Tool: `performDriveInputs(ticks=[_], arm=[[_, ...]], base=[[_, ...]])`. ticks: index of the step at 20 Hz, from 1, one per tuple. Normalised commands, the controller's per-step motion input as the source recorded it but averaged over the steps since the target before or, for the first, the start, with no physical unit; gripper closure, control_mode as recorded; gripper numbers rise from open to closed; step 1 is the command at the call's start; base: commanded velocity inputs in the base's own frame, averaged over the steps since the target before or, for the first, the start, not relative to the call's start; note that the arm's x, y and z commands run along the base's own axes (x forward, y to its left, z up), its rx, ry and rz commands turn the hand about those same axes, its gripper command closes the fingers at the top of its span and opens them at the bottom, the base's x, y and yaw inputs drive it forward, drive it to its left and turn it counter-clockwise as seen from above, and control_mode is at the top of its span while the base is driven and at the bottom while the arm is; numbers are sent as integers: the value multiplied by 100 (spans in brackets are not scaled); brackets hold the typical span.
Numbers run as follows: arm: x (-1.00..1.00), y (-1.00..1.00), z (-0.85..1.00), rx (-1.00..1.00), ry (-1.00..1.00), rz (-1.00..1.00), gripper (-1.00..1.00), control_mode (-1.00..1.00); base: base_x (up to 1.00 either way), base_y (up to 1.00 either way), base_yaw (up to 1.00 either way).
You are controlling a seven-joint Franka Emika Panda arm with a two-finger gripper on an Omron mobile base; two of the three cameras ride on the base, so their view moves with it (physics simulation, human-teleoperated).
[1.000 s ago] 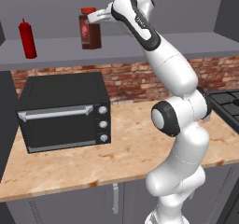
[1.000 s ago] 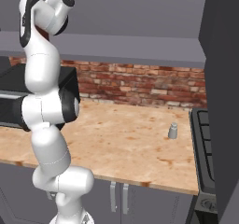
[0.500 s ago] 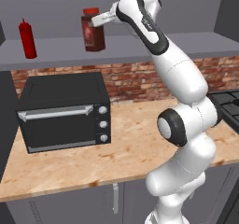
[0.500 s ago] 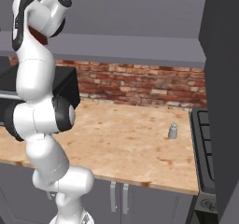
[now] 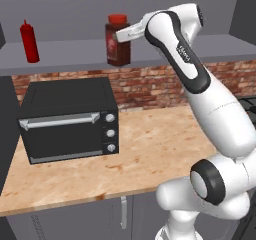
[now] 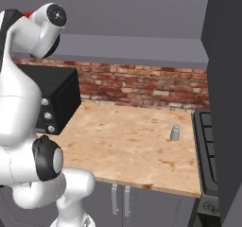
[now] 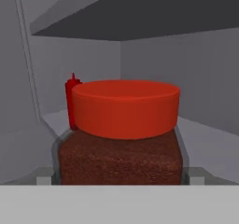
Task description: Collect the paprika, ketchup, and shaker from the cabinet and place them next to the stove.
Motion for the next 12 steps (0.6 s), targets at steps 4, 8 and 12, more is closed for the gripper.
performDriveInputs(ticks=[4,8,12], arm=[[-93,-63,-13,4,0,-30,100,-100],[-52,-64,-27,0,0,-41,100,-100],[-4,-63,-30,0,9,-51,100,-100]], base=[[0,0,0],[0,0,0],[0,0,0]])
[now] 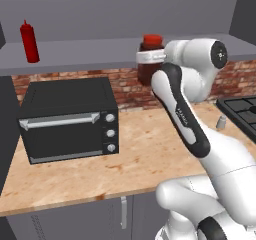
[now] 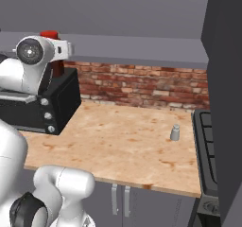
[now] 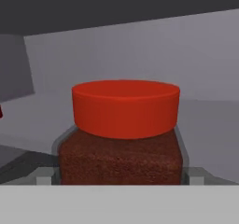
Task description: Collect the paprika, ketchup, and shaker from the cabinet and place them next to the stove.
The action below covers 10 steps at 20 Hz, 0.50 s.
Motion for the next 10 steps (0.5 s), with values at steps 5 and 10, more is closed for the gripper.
performDriveInputs(ticks=[5,10], arm=[[8,-78,-34,0,19,-51,100,-100],[10,-90,-44,0,19,-50,100,-100]], base=[[0,0,0],[0,0,0]])
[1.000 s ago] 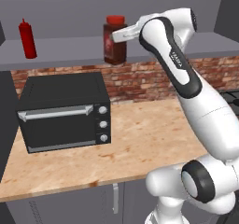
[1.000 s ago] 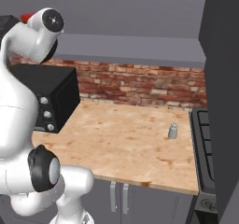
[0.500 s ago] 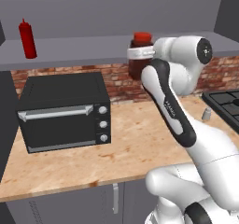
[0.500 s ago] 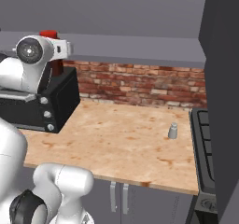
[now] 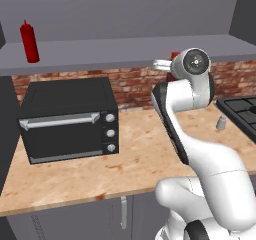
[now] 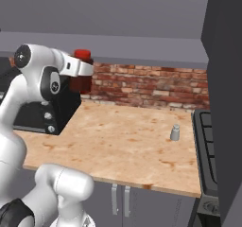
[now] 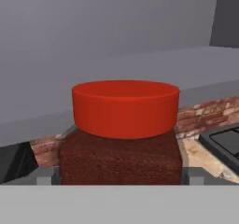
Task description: Collect the paprika, ketchup, and shaker from the cabinet and place them next to the stove.
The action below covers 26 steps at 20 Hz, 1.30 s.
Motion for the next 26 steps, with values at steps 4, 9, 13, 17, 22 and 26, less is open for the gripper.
performDriveInputs(ticks=[4,9,13,17,22,26], arm=[[0,-94,-48,0,9,-45,100,-100],[-2,-90,-45,0,2,-41,100,-100],[0,-81,-47,-2,0,-39,100,-100],[-2,-85,-46,-3,0,-34,100,-100],[-1,-81,-44,-1,0,-31,100,-100],[0,-66,-44,0,1,-30,100,-100]], base=[[0,0,0],[0,0,0],[0,0,0],[0,0,0],[0,0,0],[0,0,0]])
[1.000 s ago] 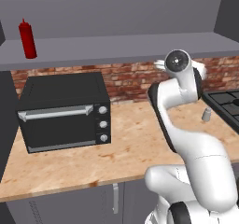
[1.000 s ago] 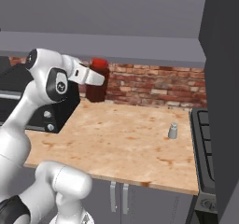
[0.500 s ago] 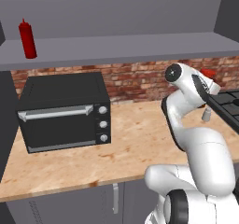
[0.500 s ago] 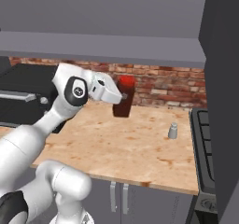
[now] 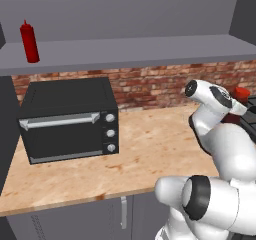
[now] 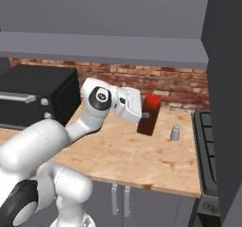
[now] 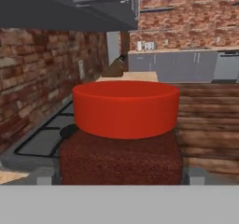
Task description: Collect the paprika, ketchup, and shaker from the cabinet and place them next to the stove.
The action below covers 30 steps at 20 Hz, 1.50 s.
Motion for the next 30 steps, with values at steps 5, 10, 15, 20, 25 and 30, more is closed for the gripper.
performDriveInputs(ticks=[5,10,15,20,25,30], arm=[[0,-54,-45,-2,0,-22,100,-100],[0,-51,-45,-3,0,-18,100,-100],[8,-36,-43,-4,1,-14,100,-100],[28,-17,-39,-6,3,-6,100,-100],[18,-19,-38,-6,0,0,100,-100],[8,-20,-33,-3,0,0,100,-100]], base=[[0,0,0],[0,0,0],[0,0,0],[0,0,0],[0,0,0],[0,0,0]])
